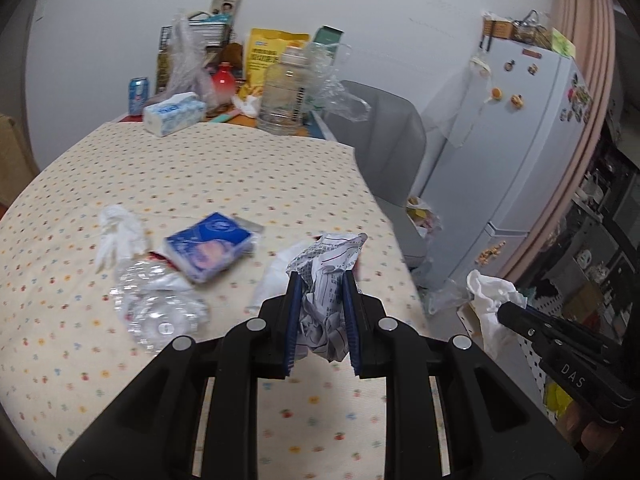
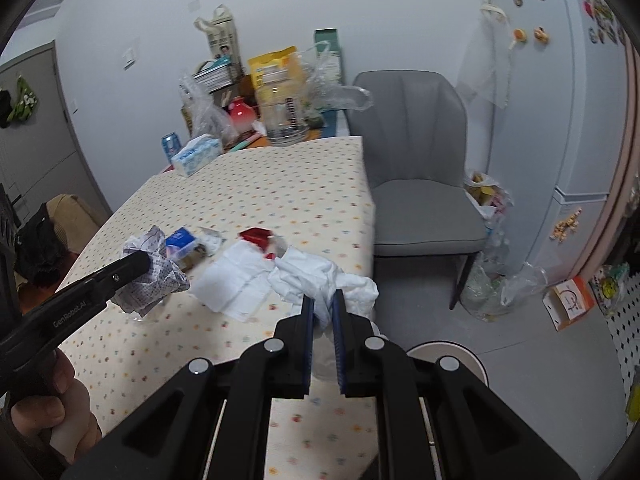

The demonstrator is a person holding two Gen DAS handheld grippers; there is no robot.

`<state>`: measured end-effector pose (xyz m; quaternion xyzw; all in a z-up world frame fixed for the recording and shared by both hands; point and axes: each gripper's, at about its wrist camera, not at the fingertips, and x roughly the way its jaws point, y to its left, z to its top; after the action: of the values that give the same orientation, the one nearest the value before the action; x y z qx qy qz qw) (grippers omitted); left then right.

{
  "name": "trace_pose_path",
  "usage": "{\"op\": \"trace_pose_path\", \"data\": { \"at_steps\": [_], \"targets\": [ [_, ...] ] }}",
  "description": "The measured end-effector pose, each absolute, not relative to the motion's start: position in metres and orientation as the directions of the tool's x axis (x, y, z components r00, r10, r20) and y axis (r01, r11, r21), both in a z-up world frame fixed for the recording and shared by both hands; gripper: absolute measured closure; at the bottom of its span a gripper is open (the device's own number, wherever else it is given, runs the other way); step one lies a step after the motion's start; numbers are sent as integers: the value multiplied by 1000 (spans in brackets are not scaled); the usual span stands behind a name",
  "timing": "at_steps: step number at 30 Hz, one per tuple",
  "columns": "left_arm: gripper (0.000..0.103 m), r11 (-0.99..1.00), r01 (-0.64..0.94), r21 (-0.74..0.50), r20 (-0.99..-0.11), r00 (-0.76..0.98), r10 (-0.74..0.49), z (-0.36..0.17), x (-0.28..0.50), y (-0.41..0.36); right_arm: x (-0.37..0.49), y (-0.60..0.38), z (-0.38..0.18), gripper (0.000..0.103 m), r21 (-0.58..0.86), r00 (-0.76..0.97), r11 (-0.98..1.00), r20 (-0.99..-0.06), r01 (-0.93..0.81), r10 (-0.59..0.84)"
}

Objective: Collect trash
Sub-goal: 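Carry both items over the beige bin and open the right gripper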

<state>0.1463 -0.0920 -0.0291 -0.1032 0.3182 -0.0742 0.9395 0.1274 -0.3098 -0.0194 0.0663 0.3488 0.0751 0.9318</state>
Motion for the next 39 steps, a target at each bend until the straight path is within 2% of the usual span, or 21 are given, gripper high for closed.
{"op": "trace_pose_path", "data": {
  "at_steps": [17, 27, 30, 31, 32, 33, 39],
  "targets": [
    [82, 951, 208, -229, -612, 729, -307, -47, 187, -222, 126, -424, -65, 93, 221, 736, 970, -673, 103, 76],
    [82, 948, 216, -235, -645, 695, -318, -68, 212, -254, 146, -464, -107, 93, 245, 708, 955, -704, 166, 58],
    [82, 946, 218, -238, -654, 684, -322, -73, 218, -256, 162, -477, -121, 87, 272, 702, 946, -708, 177, 73],
    [82, 946, 219, -238, -657, 681, -323, -73, 220, -258, 166, -481, -126, 76, 287, 697, 941, -712, 178, 86],
    [82, 946, 219, -237, -660, 678, -323, -75, 222, -260, 168, -485, -130, 56, 291, 699, 938, -711, 189, 80],
    [82, 946, 220, -236, -663, 675, -323, -75, 224, -261, 168, -488, -131, 50, 289, 704, 936, -707, 199, 69],
    [82, 938, 248, -242, -688, 638, -346, -85, 233, -279, 155, -507, -139, 48, 314, 703, 917, -710, 247, 54]
  ]
}}
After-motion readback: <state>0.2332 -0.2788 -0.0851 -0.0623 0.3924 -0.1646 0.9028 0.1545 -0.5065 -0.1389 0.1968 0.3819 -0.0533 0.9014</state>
